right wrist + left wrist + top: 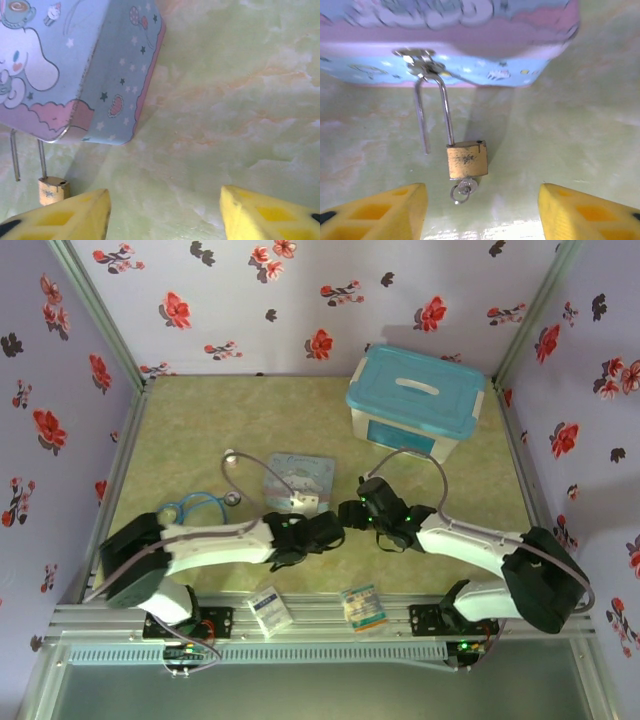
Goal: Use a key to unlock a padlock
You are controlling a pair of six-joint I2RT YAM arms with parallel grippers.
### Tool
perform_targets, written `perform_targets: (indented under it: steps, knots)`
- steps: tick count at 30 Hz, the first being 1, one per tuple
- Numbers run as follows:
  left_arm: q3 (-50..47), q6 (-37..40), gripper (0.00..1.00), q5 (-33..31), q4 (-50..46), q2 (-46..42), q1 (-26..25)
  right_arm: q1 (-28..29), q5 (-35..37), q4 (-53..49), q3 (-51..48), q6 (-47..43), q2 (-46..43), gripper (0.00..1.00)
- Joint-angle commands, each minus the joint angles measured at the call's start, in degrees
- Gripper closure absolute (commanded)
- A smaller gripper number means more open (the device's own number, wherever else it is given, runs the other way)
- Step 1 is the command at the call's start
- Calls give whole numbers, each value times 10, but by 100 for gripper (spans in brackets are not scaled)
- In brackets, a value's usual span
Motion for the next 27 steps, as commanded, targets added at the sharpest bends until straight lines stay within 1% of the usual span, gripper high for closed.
perform_targets:
  steps: [1, 2, 3, 4, 6, 8, 10, 12, 13, 15, 18, 23, 27]
  knots:
    - [-53, 20, 33, 13, 49, -99, 22, 26, -13, -17, 12, 14, 0, 7]
    - [-76, 30, 24, 22, 65, -133, 32, 44, -8, -21, 19, 19, 7, 1]
    - [-105, 39, 4, 31, 89, -165, 43, 63, 7, -30, 31, 26, 16, 1]
    - [-132, 44, 0, 35, 113, -195, 50, 79, 29, -38, 41, 35, 25, 1]
    - [-191, 45, 0, 42, 159, -267, 71, 115, 67, -45, 64, 53, 51, 1]
    - [-230, 23, 0, 49, 162, -325, 99, 150, 106, -55, 93, 70, 85, 1]
    - [-268, 10, 0, 81, 174, -376, 137, 177, 140, -73, 128, 90, 123, 3]
    - [-300, 4, 0, 119, 189, -420, 173, 187, 149, -87, 159, 121, 166, 8]
    - [-307, 5, 0, 129, 189, -433, 183, 193, 165, -89, 169, 131, 179, 9]
    - [-306, 11, 0, 134, 163, -450, 192, 204, 183, -70, 178, 141, 202, 11]
    - [-293, 25, 0, 134, 127, -455, 195, 206, 171, -64, 197, 145, 236, 17]
    - [-292, 31, 0, 142, 117, -452, 195, 208, 168, -62, 222, 139, 274, 29]
    - [-301, 29, 0, 142, 119, -455, 195, 212, 165, -66, 241, 132, 296, 31]
